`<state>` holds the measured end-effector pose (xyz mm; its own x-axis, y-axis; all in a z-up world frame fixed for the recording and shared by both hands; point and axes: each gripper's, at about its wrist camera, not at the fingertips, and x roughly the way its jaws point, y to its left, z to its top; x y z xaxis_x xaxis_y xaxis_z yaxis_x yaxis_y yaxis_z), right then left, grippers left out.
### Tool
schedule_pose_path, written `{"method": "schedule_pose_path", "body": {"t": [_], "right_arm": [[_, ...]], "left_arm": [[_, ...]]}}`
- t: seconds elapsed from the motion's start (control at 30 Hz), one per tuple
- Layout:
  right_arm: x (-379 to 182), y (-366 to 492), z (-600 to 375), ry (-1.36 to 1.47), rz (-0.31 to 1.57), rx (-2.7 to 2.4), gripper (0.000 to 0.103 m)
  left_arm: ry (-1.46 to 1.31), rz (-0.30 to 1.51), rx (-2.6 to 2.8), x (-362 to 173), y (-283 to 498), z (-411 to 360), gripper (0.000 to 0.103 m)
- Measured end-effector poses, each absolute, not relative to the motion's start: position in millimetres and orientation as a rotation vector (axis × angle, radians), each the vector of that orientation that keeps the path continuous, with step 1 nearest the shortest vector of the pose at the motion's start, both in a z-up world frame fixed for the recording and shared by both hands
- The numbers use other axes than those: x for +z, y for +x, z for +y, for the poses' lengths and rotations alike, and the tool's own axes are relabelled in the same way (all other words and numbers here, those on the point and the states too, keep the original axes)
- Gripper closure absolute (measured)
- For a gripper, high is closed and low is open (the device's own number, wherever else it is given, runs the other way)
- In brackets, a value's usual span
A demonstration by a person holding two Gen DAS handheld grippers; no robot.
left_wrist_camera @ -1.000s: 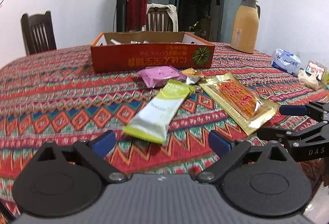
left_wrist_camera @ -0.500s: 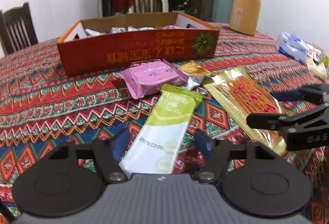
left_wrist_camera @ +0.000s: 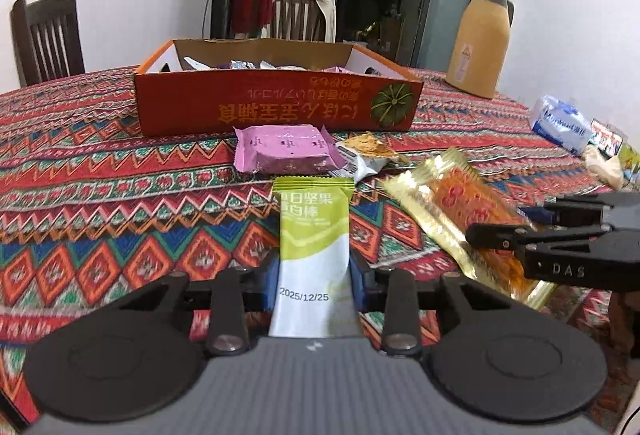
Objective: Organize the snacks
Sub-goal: 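Grasp a green-and-white bar packet with the left tool while the right tool grasps a gold packet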
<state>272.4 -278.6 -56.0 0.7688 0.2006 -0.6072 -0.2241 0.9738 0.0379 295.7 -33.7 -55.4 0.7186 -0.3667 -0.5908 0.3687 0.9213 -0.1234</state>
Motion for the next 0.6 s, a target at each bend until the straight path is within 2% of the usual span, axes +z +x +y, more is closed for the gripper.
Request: {"method": "schedule_pose_path", "body": {"t": [0.3,0.6], "right_arm": [[-48,194,-300,0.016,0.609,0.245,0.079],[-29,164,-305,0.024,0.537,0.258,0.079]], "left_arm": [[-0.029,0.603,-0.337,-34,234,3,0.067],[-0.048,0.559,-0.283,-16,200,17,0.067]]}}
